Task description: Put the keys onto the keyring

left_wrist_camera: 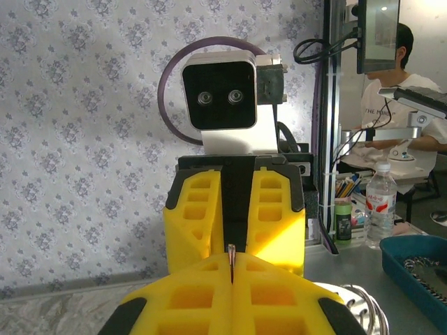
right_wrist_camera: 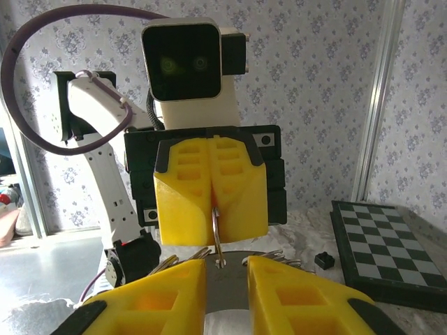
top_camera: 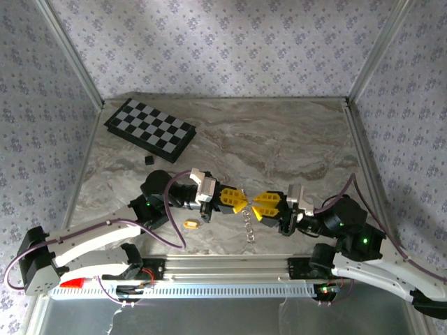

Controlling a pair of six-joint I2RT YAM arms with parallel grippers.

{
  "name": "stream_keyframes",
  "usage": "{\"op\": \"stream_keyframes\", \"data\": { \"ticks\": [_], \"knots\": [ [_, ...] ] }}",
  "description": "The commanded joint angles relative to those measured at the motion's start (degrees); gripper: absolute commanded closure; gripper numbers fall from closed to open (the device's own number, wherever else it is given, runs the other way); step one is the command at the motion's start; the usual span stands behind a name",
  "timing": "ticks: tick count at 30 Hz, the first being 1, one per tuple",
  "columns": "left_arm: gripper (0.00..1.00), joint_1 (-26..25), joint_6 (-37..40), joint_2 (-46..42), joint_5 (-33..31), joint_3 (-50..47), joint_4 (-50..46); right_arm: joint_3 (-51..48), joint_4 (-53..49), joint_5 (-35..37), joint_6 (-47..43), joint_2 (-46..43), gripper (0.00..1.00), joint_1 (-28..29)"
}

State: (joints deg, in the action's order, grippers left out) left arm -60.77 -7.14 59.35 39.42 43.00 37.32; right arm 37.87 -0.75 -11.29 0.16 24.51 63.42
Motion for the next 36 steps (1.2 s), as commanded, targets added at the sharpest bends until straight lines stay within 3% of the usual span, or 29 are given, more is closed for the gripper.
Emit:
{"op": "stream_keyframes", "data": {
  "ticks": [1, 14, 22, 24, 30, 33, 36],
  "knots": [
    [1.00, -0.70, 0.45, -1.15, 1.07, 0.50, 2.93, -0.69, 2.29, 0.50, 0.01, -0.29, 0.80, 0.21],
    [1.00, -0.75, 1.76, -1.67, 0.53, 0.68, 0.74, -0.96, 3.75, -1.27, 0.28, 1.57, 0.86, 0.30],
    [1.00, -0.75, 3.05, -2.25, 0.23, 1.01, -2.24, -1.03, 3.65, -0.55, 0.16, 1.98, 1.00, 0.30],
    [0.98, -0.75, 5.34, -3.02, -0.44, 2.22, -7.61, -0.11, 1.53, 0.13, -0.44, 1.95, 1.00, 0.39],
    [0.63, -0.75, 16.62, -7.29, -9.84, 8.45, -32.45, 6.25, -12.11, 6.41, -4.57, 3.21, 1.00, 0.64],
    [0.61, -0.75, 21.46, -7.14, -14.38, 12.97, -45.01, 10.62, -19.43, 8.76, -7.17, 5.20, 1.00, 0.98],
    [0.64, -0.75, 23.96, -6.30, -15.40, 15.97, -51.22, 15.04, -25.14, 9.77, -9.30, 8.46, 1.00, 1.43]
  ]
}}
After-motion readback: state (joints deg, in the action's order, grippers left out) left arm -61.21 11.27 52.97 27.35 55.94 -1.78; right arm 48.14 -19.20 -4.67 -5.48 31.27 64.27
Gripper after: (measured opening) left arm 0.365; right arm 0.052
